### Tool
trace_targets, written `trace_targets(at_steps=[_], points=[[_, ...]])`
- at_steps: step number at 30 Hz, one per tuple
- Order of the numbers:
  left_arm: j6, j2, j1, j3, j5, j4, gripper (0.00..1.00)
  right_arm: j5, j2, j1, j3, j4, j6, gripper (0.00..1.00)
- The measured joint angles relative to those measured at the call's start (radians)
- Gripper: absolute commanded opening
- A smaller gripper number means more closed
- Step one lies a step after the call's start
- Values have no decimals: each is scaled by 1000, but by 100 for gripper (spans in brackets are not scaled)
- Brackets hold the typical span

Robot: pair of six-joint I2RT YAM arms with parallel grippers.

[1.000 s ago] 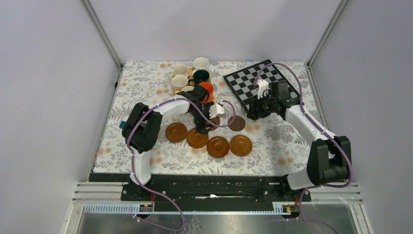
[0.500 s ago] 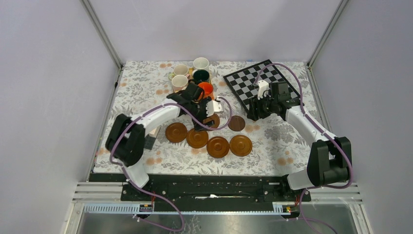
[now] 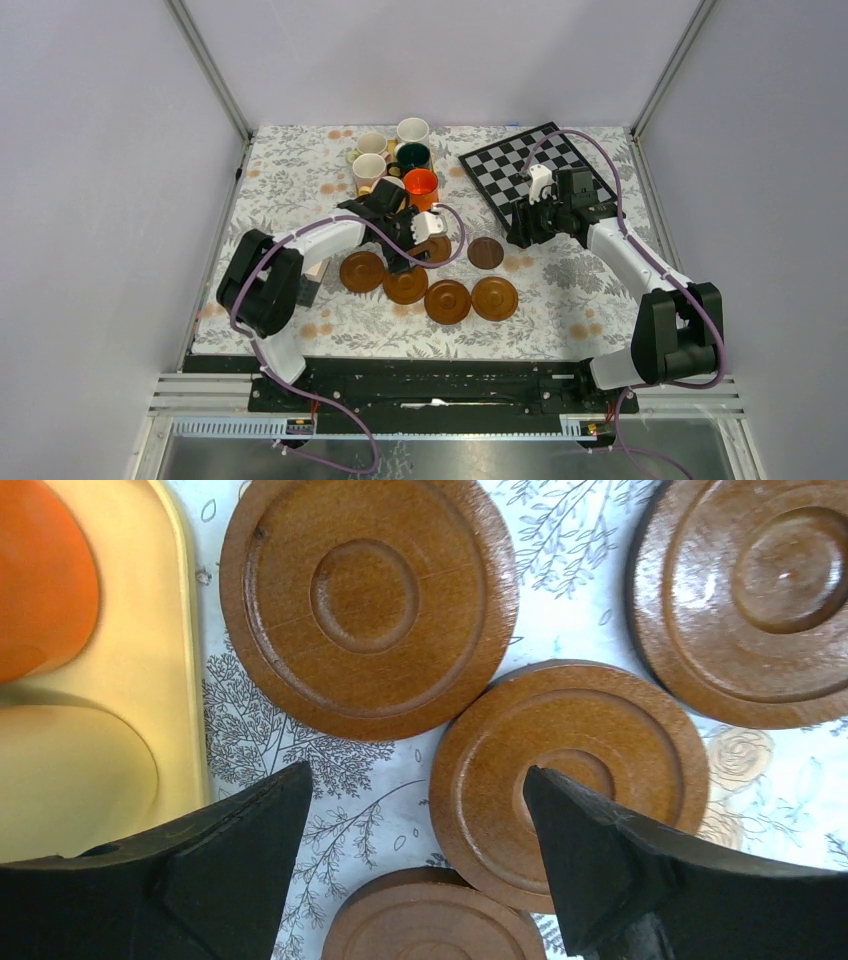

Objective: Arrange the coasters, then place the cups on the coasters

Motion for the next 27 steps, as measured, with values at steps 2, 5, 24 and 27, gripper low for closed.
trace_targets(at_steps=[2, 5, 24, 27], points=[[6, 21, 10, 0, -2, 9, 86, 0, 0, 0, 0, 0, 0, 59], [18, 51, 18, 0, -5, 14, 79, 0, 0, 0, 0, 0, 0, 59], [155, -20, 21, -124, 61, -40, 50, 1, 0, 0, -1, 0, 0, 59], [174, -44, 21, -151, 67, -51, 49, 1, 0, 0, -1, 0, 0, 59]])
